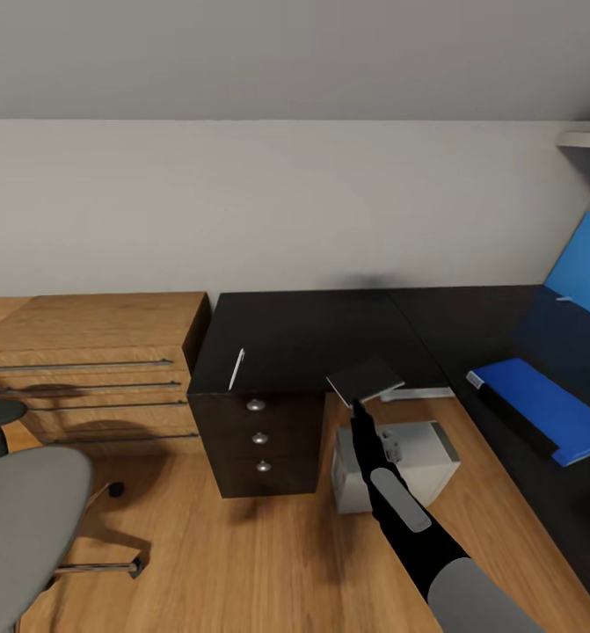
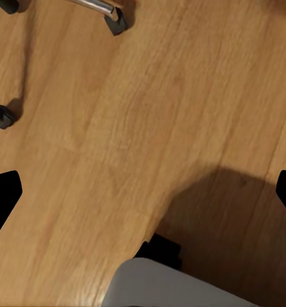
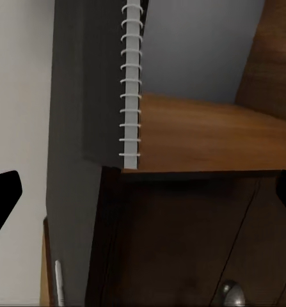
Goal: In the bedroom, organize the workspace by keeping the computer under the desk, ensuring the monitor is on the desk, placing the keyboard on the desk next to the monitor, placing the mouse on the desk next to the keyboard, moving the folder from the swivel chair onto the desk next to the mouse, stacking the notebook on top of the folder with the pen on top of the notebook, and positioning the swivel chair next to the desk.
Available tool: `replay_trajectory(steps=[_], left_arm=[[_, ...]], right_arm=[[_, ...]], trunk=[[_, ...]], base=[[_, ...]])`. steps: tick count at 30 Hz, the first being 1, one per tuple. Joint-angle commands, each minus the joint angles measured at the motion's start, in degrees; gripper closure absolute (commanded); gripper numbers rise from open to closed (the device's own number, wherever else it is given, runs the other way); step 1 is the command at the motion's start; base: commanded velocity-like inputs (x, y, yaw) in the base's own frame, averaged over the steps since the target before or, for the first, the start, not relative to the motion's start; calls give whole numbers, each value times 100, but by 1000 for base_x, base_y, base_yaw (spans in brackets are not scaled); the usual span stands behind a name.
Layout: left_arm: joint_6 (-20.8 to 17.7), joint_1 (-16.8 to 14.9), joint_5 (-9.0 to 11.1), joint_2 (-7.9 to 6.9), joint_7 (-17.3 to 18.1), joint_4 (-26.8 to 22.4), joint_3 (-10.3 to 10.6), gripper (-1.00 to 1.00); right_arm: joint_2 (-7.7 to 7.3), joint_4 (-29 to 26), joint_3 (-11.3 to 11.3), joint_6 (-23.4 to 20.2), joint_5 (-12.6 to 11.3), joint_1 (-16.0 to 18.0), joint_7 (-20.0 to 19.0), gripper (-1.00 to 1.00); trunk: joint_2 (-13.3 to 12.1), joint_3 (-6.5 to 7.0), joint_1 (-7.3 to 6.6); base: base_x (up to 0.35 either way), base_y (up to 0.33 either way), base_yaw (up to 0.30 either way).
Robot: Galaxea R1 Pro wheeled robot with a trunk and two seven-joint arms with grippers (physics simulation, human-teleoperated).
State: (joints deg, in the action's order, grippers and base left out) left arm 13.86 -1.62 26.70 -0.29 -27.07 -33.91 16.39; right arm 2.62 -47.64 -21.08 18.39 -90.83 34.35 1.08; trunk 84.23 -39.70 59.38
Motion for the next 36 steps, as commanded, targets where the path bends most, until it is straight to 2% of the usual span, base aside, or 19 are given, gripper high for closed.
replay_trajectory(steps=[1,8,14,15,17,20,22,25,28,32,33,35,36], left_arm=[[36,-5,55,-6,-33,0,44,-100],[23,-5,55,0,-12,-96,70,-100],[-156,-5,63,-6,-35,-936,170,-100],[-519,-5,68,-17,-83,-1481,186,-100],[-913,-5,71,-28,-125,-1873,191,-100],[-2291,-5,85,-61,-279,-3065,188,-100],[-2770,-5,84,-69,-339,-3521,184,-100],[-3085,-5,92,-75,-376,-3776,179,-100],[-3177,-5,92,-77,-390,-3630,179,-100],[-3153,-5,82,-67,-387,-3054,183,-100],[-2984,-5,74,-63,-380,-2794,191,-100],[-2823,-5,71,-61,-374,-2681,195,-100],[-2584,-5,67,-60,-364,-2578,205,-100]], right_arm=[[-15,-8,-23,-7,-45,6,10,-100],[-104,-67,-19,-220,-48,8,7,-100],[-135,-155,-26,-312,-48,10,13,-100],[-137,-177,-27,-366,-48,10,13,-100],[-138,-186,-27,-390,-48,10,12,-100],[-139,-203,-27,-421,-48,10,14,-100],[-139,-240,-27,-427,-48,10,12,-100],[-139,-346,-38,-427,-48,9,10,-100],[-141,-436,-43,-427,-48,10,10,-100],[-142,-519,-46,-431,-48,10,13,-100],[-140,-540,-49,-430,-53,10,12,-100],[-140,-548,-51,-427,-53,10,13,-100],[-143,-555,-52,-426,-52,10,14,-100]], trunk=[[44,-23,22],[325,-149,176],[566,-257,308],[606,-275,330],[686,-310,374],[726,-328,396],[726,-328,396],[726,-328,396],[726,-328,396],[726,-328,396],[726,-328,396],[726,-328,396],[726,-328,396]], base=[[0,0,0],[0,0,0],[0,0,0],[0,0,0],[0,0,0],[0,0,0],[0,0,0],[0,0,0],[0,0,0],[0,0,0],[27,0,0],[85,0,0],[211,0,0]])
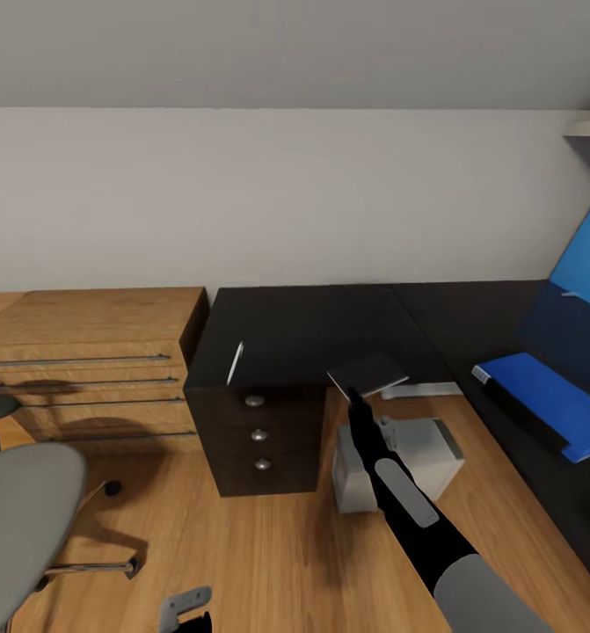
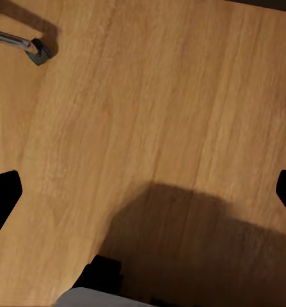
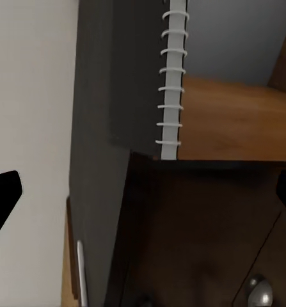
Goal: In the bedroom, organize the workspace by keeping the computer under the desk, ensuring the monitor is on the desk, placing the keyboard on the desk next to the monitor, placing the mouse on the desk next to the keyboard, moving the folder from the swivel chair onto the desk next to the mouse, stacking the notebook on top of the folder with the pen on top of the notebook, and positioning the swivel chair next to the desk.
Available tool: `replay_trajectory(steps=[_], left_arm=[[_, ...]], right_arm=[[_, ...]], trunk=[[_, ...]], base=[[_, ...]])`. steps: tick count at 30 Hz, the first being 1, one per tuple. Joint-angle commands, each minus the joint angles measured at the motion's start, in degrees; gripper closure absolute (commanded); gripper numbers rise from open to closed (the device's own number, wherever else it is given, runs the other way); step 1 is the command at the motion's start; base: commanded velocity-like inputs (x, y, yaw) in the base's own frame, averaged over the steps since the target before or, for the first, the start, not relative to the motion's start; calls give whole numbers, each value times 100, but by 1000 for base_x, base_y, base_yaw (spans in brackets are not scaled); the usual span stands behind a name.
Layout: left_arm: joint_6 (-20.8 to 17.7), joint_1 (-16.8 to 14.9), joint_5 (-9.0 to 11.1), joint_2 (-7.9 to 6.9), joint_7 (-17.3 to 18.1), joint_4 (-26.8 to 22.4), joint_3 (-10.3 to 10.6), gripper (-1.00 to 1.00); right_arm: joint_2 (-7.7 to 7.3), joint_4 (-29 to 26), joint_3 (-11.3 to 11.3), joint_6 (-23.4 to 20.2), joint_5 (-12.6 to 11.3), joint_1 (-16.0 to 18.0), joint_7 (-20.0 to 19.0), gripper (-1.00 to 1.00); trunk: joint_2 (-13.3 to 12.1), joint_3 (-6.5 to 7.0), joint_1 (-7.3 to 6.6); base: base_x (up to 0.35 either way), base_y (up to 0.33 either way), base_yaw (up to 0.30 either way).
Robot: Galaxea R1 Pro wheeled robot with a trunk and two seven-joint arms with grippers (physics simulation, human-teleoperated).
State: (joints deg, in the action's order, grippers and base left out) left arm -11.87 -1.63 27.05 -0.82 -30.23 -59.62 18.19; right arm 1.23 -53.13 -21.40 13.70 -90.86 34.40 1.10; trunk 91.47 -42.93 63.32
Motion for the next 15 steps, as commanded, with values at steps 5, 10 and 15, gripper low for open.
replay_trajectory(steps=[5,10,15], left_arm=[[261,-4,29,-8,-35,104,33,-100],[308,-4,29,-9,-39,135,38,-100],[314,-4,23,-4,-38,245,58,-100]], right_arm=[[-1,-12,-22,44,-46,2,7,-100],[0,-13,-22,45,-46,2,12,-100],[0,-13,-22,45,-46,1,13,-100]], trunk=[[2,-5,2],[2,-5,2],[2,-5,2]], base=[[163,0,0],[74,0,0],[201,0,0]])
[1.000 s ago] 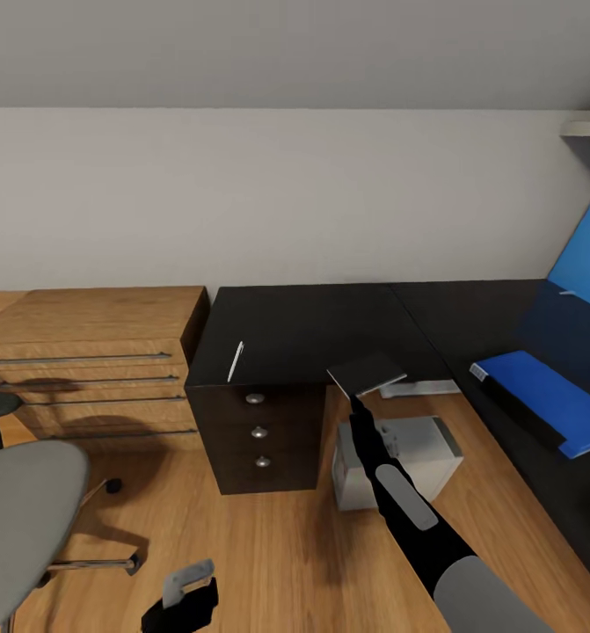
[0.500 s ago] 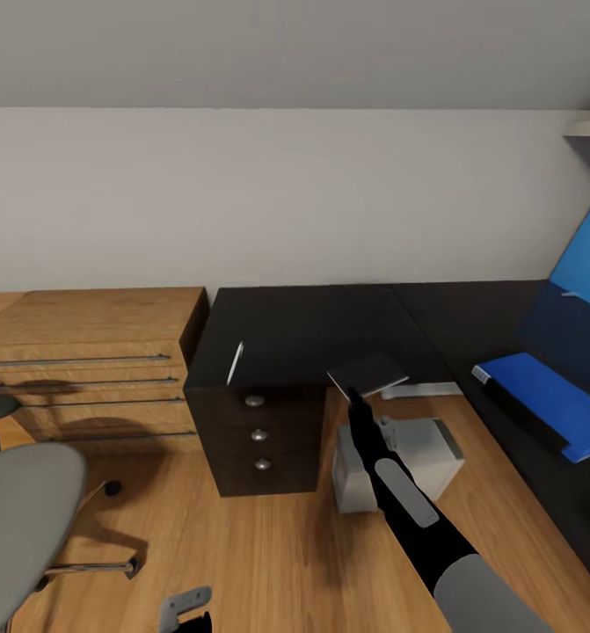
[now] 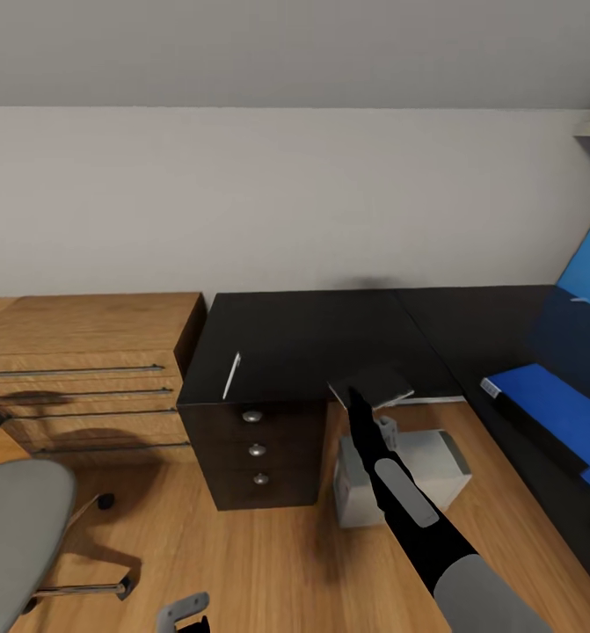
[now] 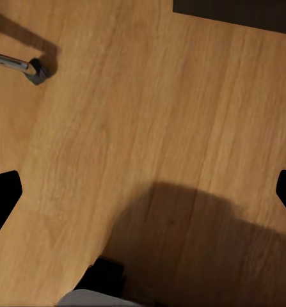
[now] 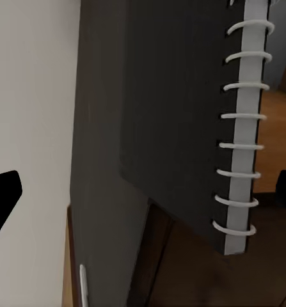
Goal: In the bedroom, organize the workspace by keeping the computer under the desk, ensuring the monitor is on the desk, placing the keyboard on the desk next to the monitor, placing the mouse on the desk next to the keyboard, moving the folder from the swivel chair onto the desk next to the mouse, stacking the notebook on top of the folder with the pen on top of the notebook, and positioning the swivel chair next to the desk.
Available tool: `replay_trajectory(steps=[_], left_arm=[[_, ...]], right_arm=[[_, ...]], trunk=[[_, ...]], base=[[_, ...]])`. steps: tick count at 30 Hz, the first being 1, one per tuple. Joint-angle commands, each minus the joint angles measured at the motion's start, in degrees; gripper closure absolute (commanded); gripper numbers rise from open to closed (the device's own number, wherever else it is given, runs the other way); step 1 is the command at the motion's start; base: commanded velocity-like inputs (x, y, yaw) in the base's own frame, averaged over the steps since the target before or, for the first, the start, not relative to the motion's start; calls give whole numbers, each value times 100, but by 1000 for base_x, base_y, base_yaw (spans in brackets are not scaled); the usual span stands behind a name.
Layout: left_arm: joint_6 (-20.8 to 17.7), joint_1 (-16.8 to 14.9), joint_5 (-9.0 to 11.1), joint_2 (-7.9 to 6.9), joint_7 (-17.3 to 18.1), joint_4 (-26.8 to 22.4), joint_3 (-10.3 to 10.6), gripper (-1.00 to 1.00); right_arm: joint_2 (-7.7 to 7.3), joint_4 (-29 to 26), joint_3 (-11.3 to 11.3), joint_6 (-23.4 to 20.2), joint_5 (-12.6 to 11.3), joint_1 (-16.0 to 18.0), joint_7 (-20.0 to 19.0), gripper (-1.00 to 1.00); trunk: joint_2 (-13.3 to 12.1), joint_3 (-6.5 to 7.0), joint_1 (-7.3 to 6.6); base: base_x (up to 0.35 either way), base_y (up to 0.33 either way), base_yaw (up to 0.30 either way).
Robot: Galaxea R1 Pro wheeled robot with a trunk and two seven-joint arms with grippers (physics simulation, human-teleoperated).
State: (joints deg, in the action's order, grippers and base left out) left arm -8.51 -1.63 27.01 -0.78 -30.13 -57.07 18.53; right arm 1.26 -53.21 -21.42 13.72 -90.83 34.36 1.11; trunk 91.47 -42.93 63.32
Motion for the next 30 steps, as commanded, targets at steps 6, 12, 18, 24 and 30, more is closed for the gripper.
replay_trajectory(steps=[6,12,18,24,30], left_arm=[[-19,-4,23,-2,-53,74,92,-100],[-19,-4,17,4,-54,82,98,-100],[-15,-4,15,7,-54,82,99,-100],[-11,-4,15,7,-54,82,99,-100],[-11,-4,15,7,-54,82,102,-100]], right_arm=[[-6,-6,-10,43,-49,7,12,-100],[-97,6,35,34,-68,8,25,-100],[-130,6,77,34,-74,9,33,-100],[-134,5,81,30,-77,9,37,100],[-135,3,77,33,-83,5,37,100]], trunk=[[3,-5,2],[3,-5,2],[3,-5,2],[3,-5,2],[3,-5,2]], base=[[45,0,0],[5,0,0],[0,0,0],[0,0,0],[0,0,0]])
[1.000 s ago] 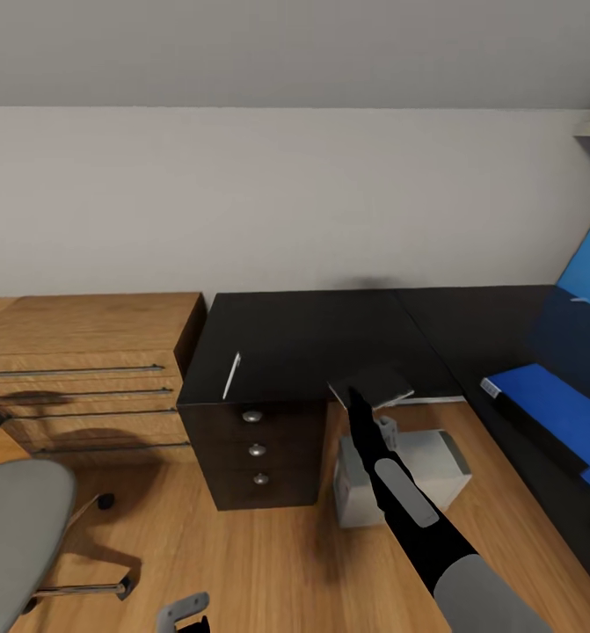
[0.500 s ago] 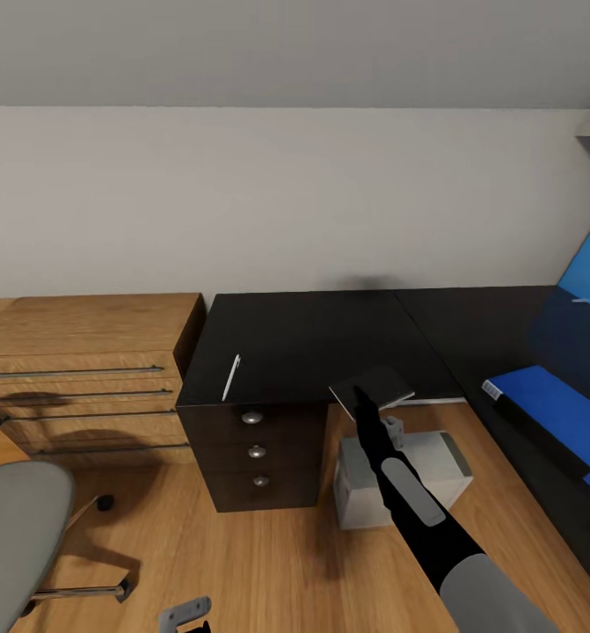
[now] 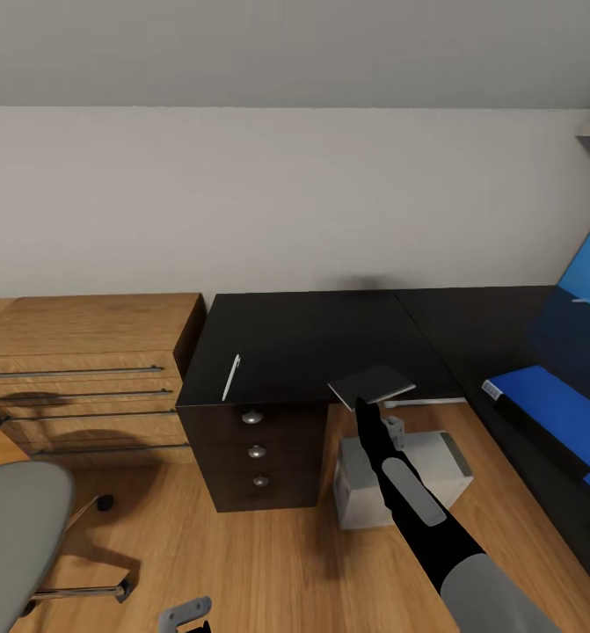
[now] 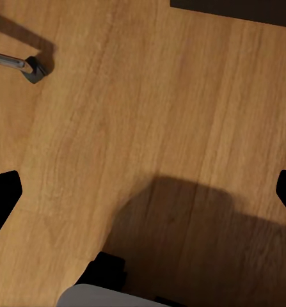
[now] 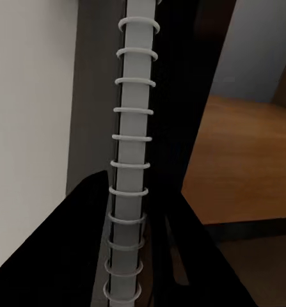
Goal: In the bedroom, organize the workspace by keeping the computer under the desk, ensuring the monitor is on the desk, placing the keyboard on the desk next to the monitor, placing the mouse on the desk next to the keyboard, moving the folder from the swivel chair onto the desk next to the mouse, stacking the notebook on top of the folder with the pen on top of the notebook, and positioning the swivel chair next to the desk.
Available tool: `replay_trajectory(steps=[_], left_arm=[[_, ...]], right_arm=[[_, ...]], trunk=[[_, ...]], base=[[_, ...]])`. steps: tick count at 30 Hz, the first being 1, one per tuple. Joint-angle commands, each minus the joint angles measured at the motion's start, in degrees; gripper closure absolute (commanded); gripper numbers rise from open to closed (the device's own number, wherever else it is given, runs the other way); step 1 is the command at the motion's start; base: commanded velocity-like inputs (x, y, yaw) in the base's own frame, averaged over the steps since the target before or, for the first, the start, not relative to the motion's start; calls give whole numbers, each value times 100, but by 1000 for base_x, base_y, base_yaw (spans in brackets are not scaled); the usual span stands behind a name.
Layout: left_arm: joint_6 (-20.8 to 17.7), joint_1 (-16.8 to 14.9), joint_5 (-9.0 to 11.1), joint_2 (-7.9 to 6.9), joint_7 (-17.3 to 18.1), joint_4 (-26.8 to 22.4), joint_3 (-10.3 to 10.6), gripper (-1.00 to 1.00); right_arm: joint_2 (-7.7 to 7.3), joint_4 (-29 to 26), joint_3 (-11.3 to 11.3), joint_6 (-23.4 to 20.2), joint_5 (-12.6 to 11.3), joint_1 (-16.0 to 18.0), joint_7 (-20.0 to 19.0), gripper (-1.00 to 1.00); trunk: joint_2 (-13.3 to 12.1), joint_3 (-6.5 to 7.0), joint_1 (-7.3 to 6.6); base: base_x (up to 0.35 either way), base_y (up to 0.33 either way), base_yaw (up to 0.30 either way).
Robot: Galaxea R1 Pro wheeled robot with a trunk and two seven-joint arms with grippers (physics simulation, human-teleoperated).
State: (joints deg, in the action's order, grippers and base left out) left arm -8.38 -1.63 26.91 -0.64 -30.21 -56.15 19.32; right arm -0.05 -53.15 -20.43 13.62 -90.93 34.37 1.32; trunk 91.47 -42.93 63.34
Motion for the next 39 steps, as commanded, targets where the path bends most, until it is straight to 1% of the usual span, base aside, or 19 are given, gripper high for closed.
replay_trajectory(steps=[1,9,15,23,25,29,32,34,36,39], left_arm=[[-23,-4,25,-7,-46,-10,29,-100],[-23,-4,30,-7,-39,-12,49,-100],[-23,-4,41,-7,-53,-10,54,-100],[-28,-4,42,-4,-55,-4,54,-100],[-30,-4,42,-2,-55,-3,54,-100],[-31,-4,42,-4,-55,-2,54,-100],[-32,-4,42,-1,-55,0,54,-100],[-32,-4,42,0,-55,3,56,-100],[-32,-4,42,1,-55,12,58,-100],[-32,-4,42,2,-55,92,66,-100]], right_arm=[[-2,-3,-24,44,-74,5,13,100],[-3,-10,-31,44,-74,8,2,100],[-10,-195,-29,78,-67,3,-9,100],[-12,-272,-21,96,-66,-1,-37,100],[-23,-293,-18,106,-63,-1,-93,100],[-78,-332,-15,162,-64,-1,-329,100],[-110,-354,-11,296,-64,-1,-509,100],[-123,-375,-2,366,-65,-1,-547,100],[-152,-419,39,468,-65,0,-584,100],[-208,-486,176,587,-65,0,-611,100]], trunk=[[3,-5,0],[3,-5,0],[-238,103,-132],[-559,246,-308],[-639,282,-352],[-800,354,-439],[-920,408,-505],[-1000,444,-549],[-1080,480,-593],[-1201,533,-659]], base=[[0,0,0],[0,0,0],[0,0,0],[0,0,0],[0,0,0],[0,0,0],[0,0,0],[0,0,0],[0,0,0],[0,0,0]])
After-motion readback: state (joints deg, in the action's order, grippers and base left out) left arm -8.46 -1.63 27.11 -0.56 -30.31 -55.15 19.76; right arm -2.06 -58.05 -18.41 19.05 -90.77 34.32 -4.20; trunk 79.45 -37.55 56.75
